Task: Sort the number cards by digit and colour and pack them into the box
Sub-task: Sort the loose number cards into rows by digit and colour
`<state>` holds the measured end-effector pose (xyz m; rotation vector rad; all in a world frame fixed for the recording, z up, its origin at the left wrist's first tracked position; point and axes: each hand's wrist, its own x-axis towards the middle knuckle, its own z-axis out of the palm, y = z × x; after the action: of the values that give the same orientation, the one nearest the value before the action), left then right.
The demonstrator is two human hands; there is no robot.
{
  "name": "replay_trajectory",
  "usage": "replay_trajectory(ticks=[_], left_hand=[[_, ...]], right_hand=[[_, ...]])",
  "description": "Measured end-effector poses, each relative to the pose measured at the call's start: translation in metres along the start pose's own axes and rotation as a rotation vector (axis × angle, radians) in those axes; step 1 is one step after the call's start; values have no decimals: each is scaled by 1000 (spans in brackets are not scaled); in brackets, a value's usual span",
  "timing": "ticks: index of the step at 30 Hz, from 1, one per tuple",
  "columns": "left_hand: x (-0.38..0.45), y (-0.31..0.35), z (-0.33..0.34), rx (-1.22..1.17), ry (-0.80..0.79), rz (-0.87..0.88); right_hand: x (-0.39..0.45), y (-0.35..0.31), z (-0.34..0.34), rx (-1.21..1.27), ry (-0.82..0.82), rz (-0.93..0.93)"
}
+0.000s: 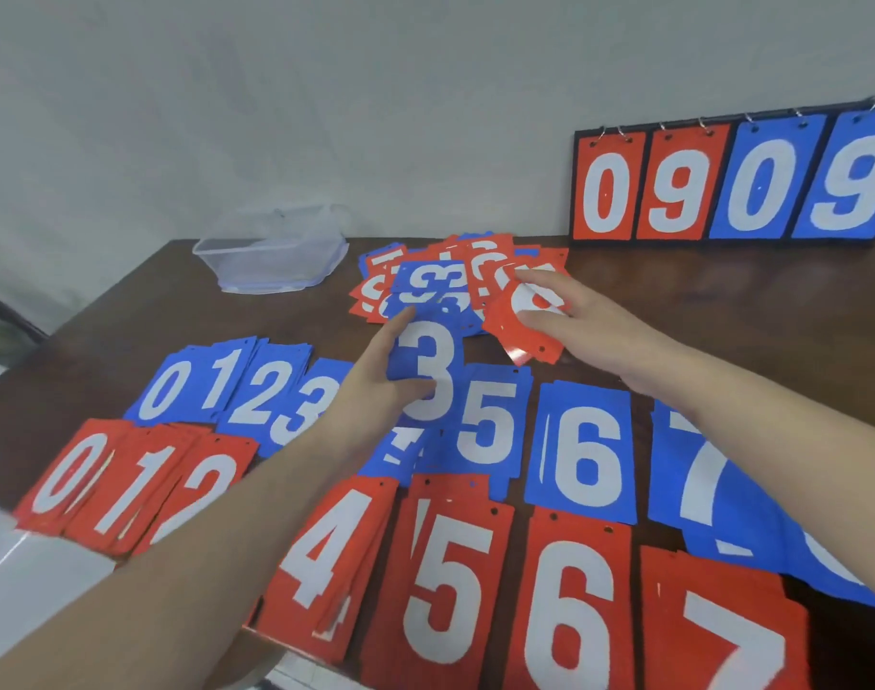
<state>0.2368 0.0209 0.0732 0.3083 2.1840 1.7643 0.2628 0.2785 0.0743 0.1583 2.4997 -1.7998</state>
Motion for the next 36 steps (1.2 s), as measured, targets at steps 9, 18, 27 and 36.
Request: replay_trajectory(ticks=[9, 18, 27, 36], left_hand=[[-48, 9, 24, -120, 90, -103], [-65, 10, 0, -142, 140, -171], [-38, -5, -76, -216, 226, -208], [7, -46, -153, 180, 131, -93]], right_hand=[[-19, -15, 57, -85, -115, -144], [-23, -31, 71, -686, 44, -347], [-17, -68, 102, -336, 12, -42], [-4, -57, 130, -17, 183, 260]])
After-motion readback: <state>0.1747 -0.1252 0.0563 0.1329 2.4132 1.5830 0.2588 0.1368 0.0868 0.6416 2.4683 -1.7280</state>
